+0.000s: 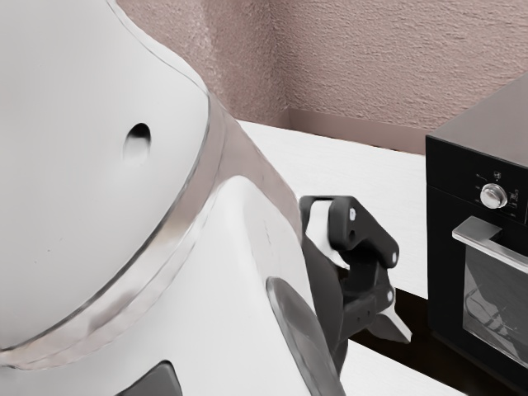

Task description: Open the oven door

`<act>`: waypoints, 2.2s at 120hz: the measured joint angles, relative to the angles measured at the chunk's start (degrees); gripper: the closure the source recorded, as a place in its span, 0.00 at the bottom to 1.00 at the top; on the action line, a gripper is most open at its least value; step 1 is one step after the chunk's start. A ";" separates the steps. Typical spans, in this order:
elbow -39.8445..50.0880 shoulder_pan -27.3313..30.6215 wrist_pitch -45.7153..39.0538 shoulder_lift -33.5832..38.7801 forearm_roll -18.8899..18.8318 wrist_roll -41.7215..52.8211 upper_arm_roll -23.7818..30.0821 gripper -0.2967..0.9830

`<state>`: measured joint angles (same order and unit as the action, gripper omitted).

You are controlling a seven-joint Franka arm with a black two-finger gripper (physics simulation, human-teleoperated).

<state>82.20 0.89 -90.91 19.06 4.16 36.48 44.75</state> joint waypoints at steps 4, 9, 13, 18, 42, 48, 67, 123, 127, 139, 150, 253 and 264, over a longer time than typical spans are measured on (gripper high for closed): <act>-0.21 -0.24 -2.00 -1.39 0.33 3.48 0.79 0.23; -1.64 -0.31 -3.95 -4.32 -0.27 7.34 1.91 0.23; -3.93 -0.38 -5.00 -7.99 -1.49 10.20 3.54 0.23; -5.68 -0.39 -6.12 -11.37 -3.04 13.55 5.07 0.23; -4.60 0.71 -10.49 -16.89 -8.11 26.40 5.89 0.23; -3.12 0.90 -11.60 -16.90 -8.58 28.99 5.72 0.23; -0.79 0.02 -13.94 -17.13 -9.54 34.88 5.55 0.23; 1.78 -2.96 -18.00 -21.10 -12.59 40.08 0.55 0.23; 1.07 -2.71 -17.95 -22.05 -13.33 39.86 0.50 0.23; -0.76 -0.56 -17.75 -24.51 -15.03 39.11 0.43 0.23; -1.44 0.24 -17.60 -25.74 -16.25 38.39 0.47 0.23; -7.67 -8.28 -18.29 -35.02 -24.28 28.45 0.54 0.23; -9.01 -9.91 -18.91 -36.84 -25.81 26.68 0.46 0.23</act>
<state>73.18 -9.02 -109.82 -17.78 -21.65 63.16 45.21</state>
